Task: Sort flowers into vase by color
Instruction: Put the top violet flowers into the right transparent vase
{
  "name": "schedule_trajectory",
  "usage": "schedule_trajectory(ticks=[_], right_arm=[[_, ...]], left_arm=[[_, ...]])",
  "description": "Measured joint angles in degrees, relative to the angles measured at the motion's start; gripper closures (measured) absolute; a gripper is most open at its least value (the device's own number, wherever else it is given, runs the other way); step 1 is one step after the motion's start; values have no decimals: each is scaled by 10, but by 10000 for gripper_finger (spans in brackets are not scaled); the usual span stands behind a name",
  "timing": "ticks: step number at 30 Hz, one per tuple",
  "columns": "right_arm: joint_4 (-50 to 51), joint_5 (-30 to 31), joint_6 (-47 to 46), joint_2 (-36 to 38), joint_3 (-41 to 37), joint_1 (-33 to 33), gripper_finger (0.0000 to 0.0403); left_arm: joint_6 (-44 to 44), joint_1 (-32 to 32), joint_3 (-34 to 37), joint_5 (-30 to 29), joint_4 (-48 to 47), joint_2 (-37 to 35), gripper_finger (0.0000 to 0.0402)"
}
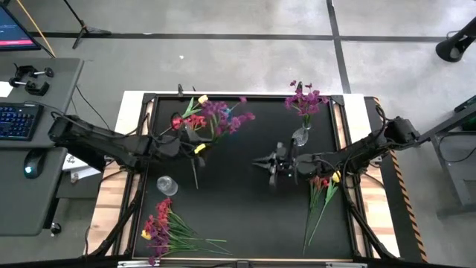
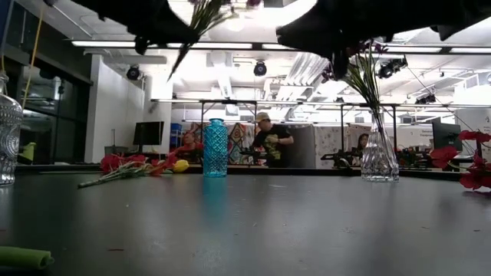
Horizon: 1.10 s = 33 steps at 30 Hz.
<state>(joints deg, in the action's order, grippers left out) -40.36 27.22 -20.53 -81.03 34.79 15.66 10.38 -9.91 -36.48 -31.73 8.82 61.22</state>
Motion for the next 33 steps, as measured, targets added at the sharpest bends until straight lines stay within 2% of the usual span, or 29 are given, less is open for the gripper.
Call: schedule_trajectory(ticks=[4, 8, 10, 13, 19, 27, 33], right_arm=[[-36, 2, 32, 0, 8, -17, 255], [-26, 2, 80, 0, 43, -36, 170], [-11, 1, 107, 0, 62, -47, 137], [21, -7, 133, 0, 94, -64, 108], [94, -49, 131, 0, 139, -90, 102], [94, -59, 135, 0, 143, -91, 120], [90, -65, 154, 1, 144, -84, 132]], left_arm=[[-63, 9, 70, 35, 209, 31, 401], [-66, 28, 124, 101, 410, 90, 401], [-66, 35, 128, 129, 481, 121, 401], [-71, 42, 112, 179, 514, 163, 401], [-113, 43, 49, 211, 510, 222, 401], [-141, 47, -8, 214, 509, 260, 401], [-152, 48, -13, 219, 506, 256, 401]])
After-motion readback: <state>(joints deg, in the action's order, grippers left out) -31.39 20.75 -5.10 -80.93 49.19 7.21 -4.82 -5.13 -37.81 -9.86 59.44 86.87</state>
